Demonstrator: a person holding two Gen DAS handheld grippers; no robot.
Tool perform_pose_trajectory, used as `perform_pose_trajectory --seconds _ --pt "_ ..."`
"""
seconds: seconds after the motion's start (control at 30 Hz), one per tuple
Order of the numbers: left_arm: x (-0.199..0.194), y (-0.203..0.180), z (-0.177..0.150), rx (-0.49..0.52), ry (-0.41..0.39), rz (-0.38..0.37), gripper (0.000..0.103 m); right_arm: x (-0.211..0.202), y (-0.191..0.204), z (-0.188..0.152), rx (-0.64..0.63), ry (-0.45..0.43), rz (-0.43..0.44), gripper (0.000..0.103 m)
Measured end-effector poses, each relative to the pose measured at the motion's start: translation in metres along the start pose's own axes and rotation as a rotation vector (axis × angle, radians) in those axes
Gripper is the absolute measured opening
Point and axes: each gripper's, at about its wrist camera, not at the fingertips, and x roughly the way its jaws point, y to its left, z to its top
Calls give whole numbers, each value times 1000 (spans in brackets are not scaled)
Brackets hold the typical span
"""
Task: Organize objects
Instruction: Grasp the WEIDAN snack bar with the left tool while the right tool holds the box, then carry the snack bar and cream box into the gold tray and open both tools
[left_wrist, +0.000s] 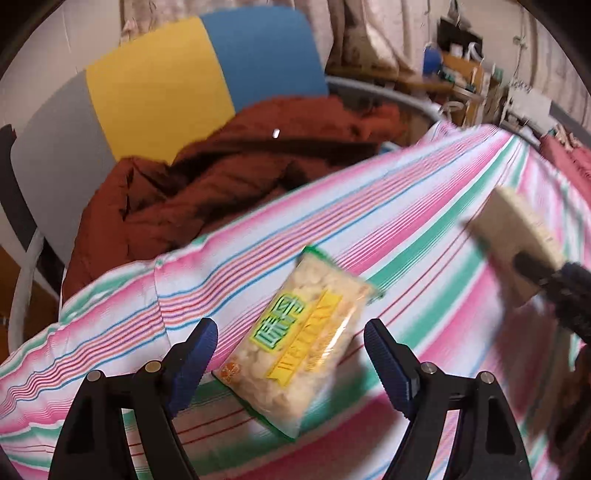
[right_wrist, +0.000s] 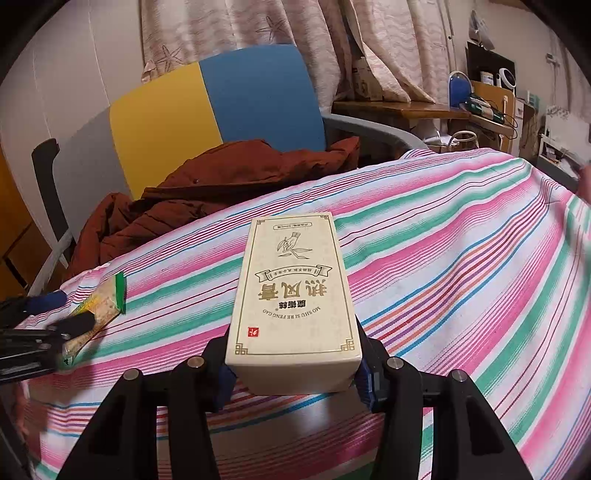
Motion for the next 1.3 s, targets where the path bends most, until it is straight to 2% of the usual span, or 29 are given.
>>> perform_pose_trajectory --seconds 0.1,0.17,0.2,0.27,0.37,0.5,0.7,0.77,0.93,1.07,1.3 --pt "4 0 -7 -28 4 -39 82 1 2 -1 -10 1 -9 53" --pt "3 -5 -12 -43 -11 -74 74 1 2 -1 -11 0 -10 53" --pt "1 -10 -14 -54 -25 -83 64 1 2 -1 -10 1 -9 53" --pt "-2 -17 -16 -60 -45 -63 55 1 2 -1 -10 2 -8 53" --pt "-2 -29 -16 -64 -67 -41 54 1 3 0 -14 3 -13 53" --pt "0 -26 -14 -136 -83 -48 54 1 4 0 -16 3 -16 53" --pt "-2 -34 -21 -140 -122 1 49 1 4 -1 -20 1 -21 53" --pt "-5 -33 -26 -174 -134 7 49 0 3 -1 -18 0 -18 52" --pt "-20 -48 -43 -156 -151 30 48 -4 3 -1 -20 -21 -15 52" --pt "-33 -56 -58 -172 -159 42 48 -16 10 -2 -50 -72 -20 52" --pt "-76 -73 -96 -208 -244 39 48 -39 20 -13 -73 -100 -10 52"
